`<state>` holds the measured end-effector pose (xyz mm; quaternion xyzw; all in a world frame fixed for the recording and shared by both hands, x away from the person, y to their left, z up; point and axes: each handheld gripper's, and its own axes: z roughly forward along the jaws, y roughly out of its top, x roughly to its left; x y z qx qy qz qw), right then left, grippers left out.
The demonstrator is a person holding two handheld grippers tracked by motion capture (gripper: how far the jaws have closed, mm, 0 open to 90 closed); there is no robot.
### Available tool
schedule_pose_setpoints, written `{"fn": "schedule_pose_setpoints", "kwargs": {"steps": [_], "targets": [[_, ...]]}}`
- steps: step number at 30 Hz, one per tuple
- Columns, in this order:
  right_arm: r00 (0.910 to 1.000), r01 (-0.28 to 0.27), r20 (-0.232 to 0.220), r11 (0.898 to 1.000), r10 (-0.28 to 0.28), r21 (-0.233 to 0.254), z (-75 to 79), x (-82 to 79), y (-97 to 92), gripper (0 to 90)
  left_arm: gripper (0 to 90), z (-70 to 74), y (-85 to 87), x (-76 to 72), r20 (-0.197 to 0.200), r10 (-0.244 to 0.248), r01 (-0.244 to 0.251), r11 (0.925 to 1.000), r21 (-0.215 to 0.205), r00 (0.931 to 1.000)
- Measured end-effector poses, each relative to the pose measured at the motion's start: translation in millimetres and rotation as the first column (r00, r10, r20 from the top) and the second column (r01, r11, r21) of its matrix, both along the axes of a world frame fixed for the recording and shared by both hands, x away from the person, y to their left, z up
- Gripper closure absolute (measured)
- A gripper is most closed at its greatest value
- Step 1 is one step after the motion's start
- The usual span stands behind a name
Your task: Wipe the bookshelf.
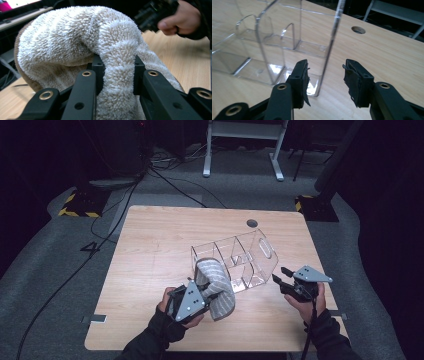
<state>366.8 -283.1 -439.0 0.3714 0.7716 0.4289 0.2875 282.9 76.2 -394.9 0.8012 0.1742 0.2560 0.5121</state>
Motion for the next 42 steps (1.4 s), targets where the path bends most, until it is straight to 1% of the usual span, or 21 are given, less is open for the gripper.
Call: {"fn": "schedule_pose_setpoints", "kwargs": {"steps": [3,5,6,8,9,11,13,15,16,18,19,20,22,24,29,33,36,38,39,41,42], "targets": [[0.9999,0.009,0.014,1.000,-0.009,-0.007,0.1,10.2,0.2,52.4,73.7,-11.5,-6.6,7.7,-0.034,0.005,-0.004,0.9996,0.029,0.9994],[1.0000,-0.001,0.009,1.000,0.000,0.030,0.2,17.8,0.0,51.6,73.7,-19.2,-8.3,12.8,-0.044,0.013,-0.011,0.9985,0.053,0.9989],[0.9999,-0.012,0.009,0.999,0.012,0.038,0.2,21.4,0.7,51.2,73.7,-23.4,-8.8,15.5,-0.050,0.021,-0.018,0.9975,0.068,0.9985],[0.9998,-0.020,0.008,0.999,0.020,0.038,-0.4,28.1,3.9,51.1,73.7,-31.5,-8.8,21.5,-0.075,0.033,-0.027,0.9965,0.079,0.9966],[0.9993,-0.037,0.001,0.999,0.037,0.038,-1.0,31.7,5.8,51.1,73.8,-34.8,-8.7,23.8,-0.080,0.035,-0.028,0.9960,0.085,0.9962],[0.9994,-0.036,0.002,0.999,0.036,0.023,-2.7,38.2,9.6,53.5,73.8,-38.9,-9.1,26.8,-0.069,0.036,-0.029,0.9941,0.105,0.9969],[0.9974,-0.066,-0.026,0.997,0.068,0.047,-4.8,43.7,12.0,54.7,73.8,-40.0,-8.7,28.3,-0.074,0.041,-0.033,0.9939,0.105,0.9964],[0.9961,-0.083,-0.028,0.996,0.084,0.034,-6.1,45.8,16.1,60.6,73.8,-40.9,-7.8,29.2,-0.079,0.041,-0.033,0.9942,0.102,0.9960],[0.9952,-0.092,-0.030,0.995,0.093,0.025,-6.4,45.5,18.7,61.0,73.9,-41.4,-7.5,29.4,-0.080,0.042,-0.034,0.9938,0.106,0.9959],[0.9974,-0.071,-0.016,0.997,0.071,-0.016,-7.0,43.6,23.8,65.4,73.9,-45.3,-7.9,30.8,-0.093,0.047,-0.036,0.9920,0.121,0.9945],[0.9979,-0.064,-0.015,0.998,0.064,-0.024,-7.2,42.6,24.4,70.5,73.8,-47.1,-7.6,31.8,-0.096,0.051,-0.037,0.9899,0.137,0.9941],[0.9977,-0.065,-0.019,0.998,0.065,-0.020,-7.4,41.8,24.4,72.2,73.9,-48.7,-7.3,32.7,-0.100,0.055,-0.040,0.9889,0.143,0.9935],[0.9969,-0.077,-0.017,0.997,0.076,-0.023,-7.4,39.6,25.3,72.1,73.9,-52.1,-6.2,35.4,-0.106,0.067,-0.049,0.9866,0.156,0.9921],[0.9974,-0.072,-0.005,0.996,0.072,-0.047,-7.5,36.8,28.5,72.0,73.9,-53.5,-4.1,37.7,-0.105,0.082,-0.064,0.9836,0.169,0.9911],[0.9982,-0.060,0.001,0.997,0.060,-0.050,-9.6,30.6,35.2,75.0,73.7,-48.6,2.1,40.4,-0.087,0.125,-0.108,0.9790,0.173,0.9883],[0.9982,-0.057,0.011,0.996,0.058,-0.071,-9.4,26.8,42.8,74.5,73.5,-34.3,5.3,40.7,-0.032,0.160,-0.153,0.9757,0.157,0.9866],[0.9985,-0.053,0.010,0.997,0.053,-0.063,-9.9,24.9,46.7,74.7,73.4,-24.2,6.4,42.7,0.005,0.199,-0.197,0.9696,0.145,0.9801],[0.9988,-0.048,0.007,0.997,0.048,-0.064,-9.6,22.3,50.7,74.5,73.4,-19.2,7.6,48.4,0.007,0.229,-0.227,0.9629,0.146,0.9735],[0.9990,-0.042,0.011,0.997,0.042,-0.069,-9.8,19.9,53.9,74.5,73.6,-18.5,8.4,50.5,0.004,0.236,-0.234,0.9614,0.144,0.9717],[0.9993,-0.036,0.010,0.997,0.037,-0.069,-9.8,17.2,57.1,74.3,73.9,-19.4,9.6,55.9,-0.009,0.249,-0.244,0.9549,0.169,0.9685],[0.9993,-0.037,0.009,0.997,0.038,-0.068,-9.8,16.1,58.1,74.1,74.0,-20.9,10.7,57.7,-0.016,0.249,-0.243,0.9543,0.175,0.9684]]}}
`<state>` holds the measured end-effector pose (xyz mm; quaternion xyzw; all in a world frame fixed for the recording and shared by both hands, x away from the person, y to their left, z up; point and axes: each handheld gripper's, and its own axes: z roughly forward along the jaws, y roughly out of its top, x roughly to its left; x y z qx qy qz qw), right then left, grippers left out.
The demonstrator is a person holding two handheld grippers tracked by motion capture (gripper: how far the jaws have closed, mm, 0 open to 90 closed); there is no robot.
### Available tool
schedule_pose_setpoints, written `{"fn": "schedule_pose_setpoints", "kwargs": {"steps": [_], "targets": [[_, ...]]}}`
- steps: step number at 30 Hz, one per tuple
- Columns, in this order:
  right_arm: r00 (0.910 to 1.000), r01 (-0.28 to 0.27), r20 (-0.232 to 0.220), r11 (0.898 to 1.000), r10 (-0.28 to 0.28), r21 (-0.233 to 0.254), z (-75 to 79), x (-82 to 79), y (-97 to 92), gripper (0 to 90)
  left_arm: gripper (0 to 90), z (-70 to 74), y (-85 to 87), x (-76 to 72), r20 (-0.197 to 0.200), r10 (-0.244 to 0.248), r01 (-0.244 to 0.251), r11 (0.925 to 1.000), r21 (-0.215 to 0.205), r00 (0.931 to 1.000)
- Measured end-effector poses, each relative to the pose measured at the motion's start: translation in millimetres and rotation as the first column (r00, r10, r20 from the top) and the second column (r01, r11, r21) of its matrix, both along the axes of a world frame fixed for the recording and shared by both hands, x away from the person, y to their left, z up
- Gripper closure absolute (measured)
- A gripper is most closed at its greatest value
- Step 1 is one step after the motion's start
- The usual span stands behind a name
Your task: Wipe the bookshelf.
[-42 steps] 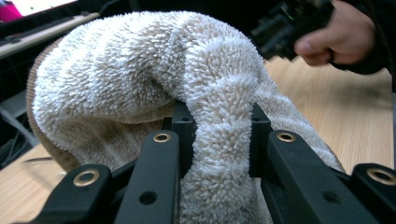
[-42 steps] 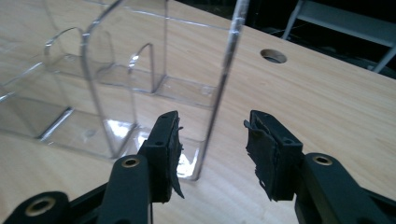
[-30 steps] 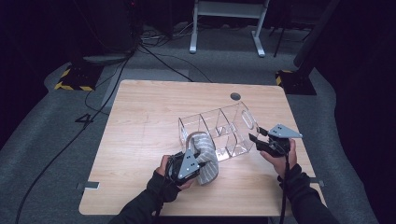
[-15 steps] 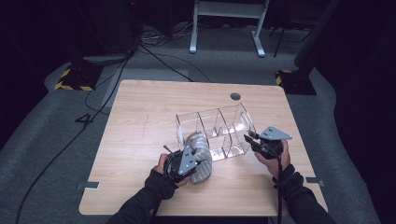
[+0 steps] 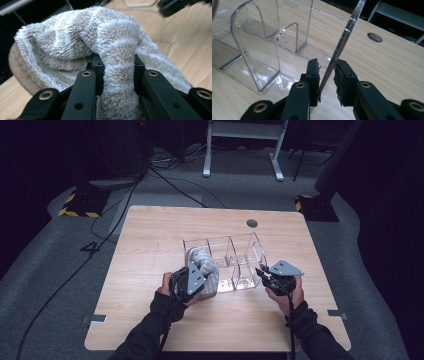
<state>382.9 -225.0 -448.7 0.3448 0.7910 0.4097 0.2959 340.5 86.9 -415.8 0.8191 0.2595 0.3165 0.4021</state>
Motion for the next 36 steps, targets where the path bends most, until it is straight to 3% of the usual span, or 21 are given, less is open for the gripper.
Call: {"fn": "schedule_pose_setpoints", "kwargs": {"steps": [6,8,12,15,19,21,26,32,34,36], "targets": [[0.9999,0.003,-0.013,1.000,-0.002,0.028,-0.7,-9.4,1.2,73.2,74.3,-6.2,1.4,0.1,-0.008,0.002,-0.002,0.9999,0.016,1.0000],[0.9998,-0.001,-0.019,0.999,0.002,0.035,-0.8,-14.5,1.1,73.2,74.4,-10.4,-0.6,-2.1,0.013,0.011,-0.011,0.9978,0.065,0.9999],[0.9996,-0.010,-0.025,0.999,0.011,0.035,-0.4,-24.0,0.8,74.1,74.3,-11.9,1.6,-3.1,0.013,0.014,-0.015,0.9950,0.099,0.9998],[0.9990,-0.028,-0.034,0.999,0.029,0.038,0.7,-28.1,0.1,73.5,74.3,-16.6,-0.1,-5.8,0.027,0.012,-0.017,0.9848,0.173,0.9996],[0.9976,-0.054,-0.042,0.998,0.055,0.033,2.5,-28.4,1.2,70.2,74.2,-39.3,-0.1,0.5,-0.052,0.011,0.002,0.9679,0.251,0.9986],[0.9977,-0.063,-0.024,0.997,0.064,0.050,6.2,-28.0,0.1,63.2,74.2,-49.7,1.9,4.7,-0.078,0.015,0.005,0.9675,0.253,0.9969],[0.9985,-0.054,-0.002,0.995,0.054,0.088,19.7,-17.4,-5.8,44.2,74.2,-55.8,4.2,9.0,-0.130,0.008,0.022,0.9737,0.227,0.9914],[0.9929,-0.114,-0.022,0.988,0.117,0.109,20.4,3.2,-4.6,37.4,74.3,-59.9,9.7,12.1,-0.196,-0.021,0.056,0.9828,0.176,0.9804],[0.9885,-0.141,-0.036,0.981,0.147,0.132,19.2,6.7,-3.4,44.0,74.3,-59.3,11.1,12.3,-0.200,-0.028,0.062,0.9843,0.165,0.9793],[0.9846,-0.169,-0.026,0.979,0.173,0.117,18.9,5.9,-0.4,54.7,74.2,-57.1,11.1,11.1,-0.185,-0.024,0.054,0.9859,0.159,0.9825]]}}
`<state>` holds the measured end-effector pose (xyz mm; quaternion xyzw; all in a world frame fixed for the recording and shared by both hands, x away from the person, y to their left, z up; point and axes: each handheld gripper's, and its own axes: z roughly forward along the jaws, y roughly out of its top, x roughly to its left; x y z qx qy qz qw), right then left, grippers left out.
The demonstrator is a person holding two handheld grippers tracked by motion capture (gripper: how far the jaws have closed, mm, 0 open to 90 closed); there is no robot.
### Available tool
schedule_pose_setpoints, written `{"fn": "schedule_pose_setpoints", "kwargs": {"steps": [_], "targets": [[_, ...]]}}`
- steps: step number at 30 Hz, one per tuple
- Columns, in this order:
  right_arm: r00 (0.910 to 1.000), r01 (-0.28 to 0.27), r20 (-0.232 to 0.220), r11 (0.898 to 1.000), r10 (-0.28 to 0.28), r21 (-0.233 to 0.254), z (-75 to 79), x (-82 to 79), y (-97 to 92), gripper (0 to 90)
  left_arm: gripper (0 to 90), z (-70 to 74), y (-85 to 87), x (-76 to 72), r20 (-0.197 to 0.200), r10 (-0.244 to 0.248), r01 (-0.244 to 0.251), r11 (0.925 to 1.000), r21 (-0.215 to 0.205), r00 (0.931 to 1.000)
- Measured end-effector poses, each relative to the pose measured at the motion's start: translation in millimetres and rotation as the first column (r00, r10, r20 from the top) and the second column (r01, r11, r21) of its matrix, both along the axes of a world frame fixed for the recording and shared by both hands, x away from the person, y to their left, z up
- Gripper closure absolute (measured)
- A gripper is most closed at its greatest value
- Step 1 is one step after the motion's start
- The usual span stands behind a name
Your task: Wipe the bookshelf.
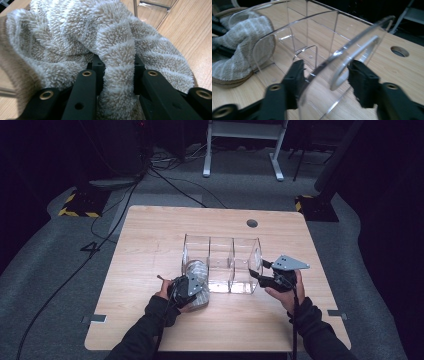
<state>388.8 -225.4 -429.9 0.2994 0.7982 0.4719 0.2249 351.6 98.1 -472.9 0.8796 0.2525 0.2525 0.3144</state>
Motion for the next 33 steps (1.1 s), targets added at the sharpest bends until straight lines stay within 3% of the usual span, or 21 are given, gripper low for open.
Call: {"fn": "schedule_pose_setpoints", "kwargs": {"steps": [2,3,8,11,18,22,24,27,29,33], "targets": [[0.9999,0.005,0.009,1.000,-0.005,-0.031,-0.3,-1.5,3.5,57.2,74.1,4.9,-0.2,-0.9,0.019,0.007,-0.006,0.9999,-0.015,0.9998],[0.9999,0.012,0.011,0.999,-0.012,-0.033,-0.3,-1.8,3.6,58.0,74.0,9.1,0.1,-1.5,0.029,0.011,-0.010,0.9992,-0.040,0.9995],[0.9994,0.033,0.010,0.999,-0.033,-0.029,-0.3,-6.4,5.4,58.4,74.0,33.6,2.5,-1.1,0.092,0.019,-0.013,0.9973,-0.073,0.9956],[0.9994,0.032,0.016,0.999,-0.032,-0.036,-0.6,-11.1,7.9,57.3,74.0,47.5,8.9,2.5,0.108,0.043,-0.028,0.9905,-0.135,0.9932],[0.9997,0.016,0.017,0.999,-0.015,-0.044,-0.3,-17.5,13.3,56.3,72.6,74.1,14.8,12.6,0.183,0.076,-0.044,0.9845,-0.170,0.9801],[0.9998,0.012,0.019,0.999,-0.011,-0.049,-0.7,-21.8,16.6,53.9,71.6,64.2,10.8,24.2,0.158,0.088,-0.071,0.9917,-0.107,0.9835],[0.9995,0.013,0.031,0.998,-0.011,-0.065,-0.9,-24.0,18.5,53.6,70.2,60.2,8.3,22.4,0.185,0.088,-0.076,0.9945,-0.072,0.9788],[0.9993,0.016,0.036,0.998,-0.013,-0.061,-1.7,-25.1,18.5,53.6,69.3,60.2,9.6,19.9,0.165,0.092,-0.077,0.9928,-0.091,0.9820],[0.9993,0.010,0.035,0.998,-0.008,-0.057,-2.0,-24.9,17.9,53.5,68.1,59.9,9.1,18.4,0.168,0.094,-0.082,0.9937,-0.077,0.9813],[0.9994,0.005,0.033,0.999,-0.003,-0.046,-2.7,-24.7,17.0,53.5,66.9,56.0,6.1,12.1,0.207,0.095,-0.089,0.9952,-0.040,0.9736]]}}
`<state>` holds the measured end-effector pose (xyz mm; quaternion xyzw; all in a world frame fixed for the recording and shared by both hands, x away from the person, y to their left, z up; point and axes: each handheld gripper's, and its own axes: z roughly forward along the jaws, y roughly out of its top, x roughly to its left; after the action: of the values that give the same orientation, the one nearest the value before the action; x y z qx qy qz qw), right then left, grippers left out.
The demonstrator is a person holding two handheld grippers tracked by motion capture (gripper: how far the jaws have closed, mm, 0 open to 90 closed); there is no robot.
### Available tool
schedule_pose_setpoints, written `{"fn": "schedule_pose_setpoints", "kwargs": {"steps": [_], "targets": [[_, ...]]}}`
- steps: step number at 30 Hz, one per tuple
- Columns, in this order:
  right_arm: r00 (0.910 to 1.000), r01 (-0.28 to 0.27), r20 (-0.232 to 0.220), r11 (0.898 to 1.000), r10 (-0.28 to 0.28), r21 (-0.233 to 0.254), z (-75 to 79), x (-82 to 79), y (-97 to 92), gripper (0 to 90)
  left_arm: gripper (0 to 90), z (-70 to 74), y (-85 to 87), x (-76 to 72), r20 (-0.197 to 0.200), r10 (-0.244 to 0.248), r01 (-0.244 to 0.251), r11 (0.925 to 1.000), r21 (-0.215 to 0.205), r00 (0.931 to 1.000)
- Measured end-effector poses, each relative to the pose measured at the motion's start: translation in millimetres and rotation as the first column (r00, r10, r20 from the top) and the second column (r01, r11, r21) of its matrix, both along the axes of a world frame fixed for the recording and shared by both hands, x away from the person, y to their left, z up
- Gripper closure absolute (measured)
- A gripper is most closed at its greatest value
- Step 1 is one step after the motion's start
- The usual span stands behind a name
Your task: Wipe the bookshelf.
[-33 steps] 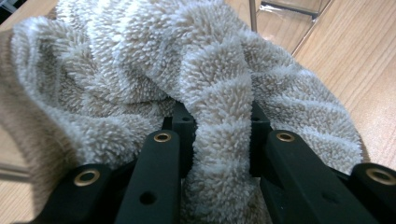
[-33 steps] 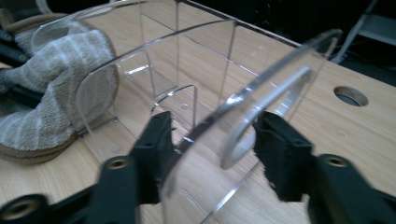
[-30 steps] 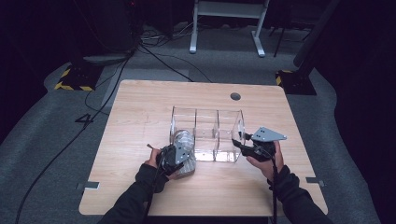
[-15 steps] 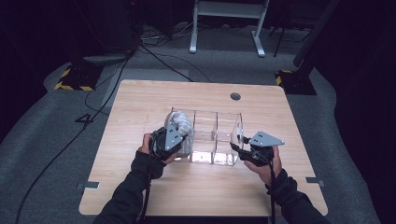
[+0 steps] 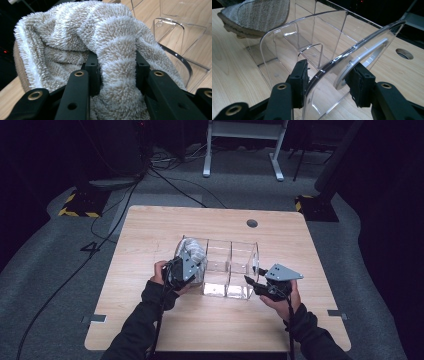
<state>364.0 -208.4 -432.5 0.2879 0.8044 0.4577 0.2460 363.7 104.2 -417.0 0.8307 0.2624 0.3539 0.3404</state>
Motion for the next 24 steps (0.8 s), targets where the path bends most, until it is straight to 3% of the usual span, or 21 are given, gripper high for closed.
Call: {"fn": "schedule_pose_setpoints", "kwargs": {"steps": [1,3,4,5,8,12,18,19,24], "targets": [[1.0000,0.000,0.000,1.000,0.000,0.000,0.0,0.1,-0.1,53.5,67.1,-3.1,-1.5,-4.2,0.020,-0.006,0.006,0.9999,0.011,0.9998],[1.0000,0.001,-0.002,1.000,-0.001,0.005,-0.1,0.4,-0.4,53.6,67.6,-12.2,-6.6,-14.3,0.060,-0.031,0.027,0.9968,0.076,0.9977],[1.0000,0.004,-0.001,1.000,-0.004,0.005,-0.2,0.8,-0.7,53.6,68.5,-15.0,-9.4,-19.6,0.071,-0.053,0.044,0.9914,0.124,0.9961],[1.0000,0.005,-0.001,1.000,-0.005,0.009,-0.4,1.6,-1.5,53.7,69.6,-17.5,-11.1,-23.4,0.078,-0.062,0.051,0.9887,0.141,0.9950],[0.9999,0.005,-0.014,0.999,-0.004,0.037,-0.8,4.4,-4.7,54.4,70.5,-25.4,-13.4,-27.6,0.048,-0.082,0.073,0.9825,0.171,0.9954],[1.0000,0.001,-0.008,1.000,-0.001,0.023,-0.1,3.5,-4.3,55.7,70.8,-46.5,-15.0,-23.8,-0.031,-0.110,0.114,0.9696,0.217,0.9935],[0.9999,-0.012,-0.010,1.000,0.012,0.024,-0.1,5.7,-6.5,56.3,71.6,-53.9,-14.4,-16.9,-0.088,-0.110,0.125,0.9756,0.180,0.9900],[0.9999,-0.013,-0.011,1.000,0.013,0.027,-0.2,5.9,-6.6,56.3,71.8,-54.4,-13.1,-16.5,-0.089,-0.114,0.127,0.9787,0.161,0.9895],[0.9998,-0.016,-0.011,0.999,0.016,0.028,-0.3,5.7,-7.5,56.4,72.1,-51.1,-13.9,-16.5,-0.093,-0.104,0.117,0.9812,0.154,0.9903]]}}
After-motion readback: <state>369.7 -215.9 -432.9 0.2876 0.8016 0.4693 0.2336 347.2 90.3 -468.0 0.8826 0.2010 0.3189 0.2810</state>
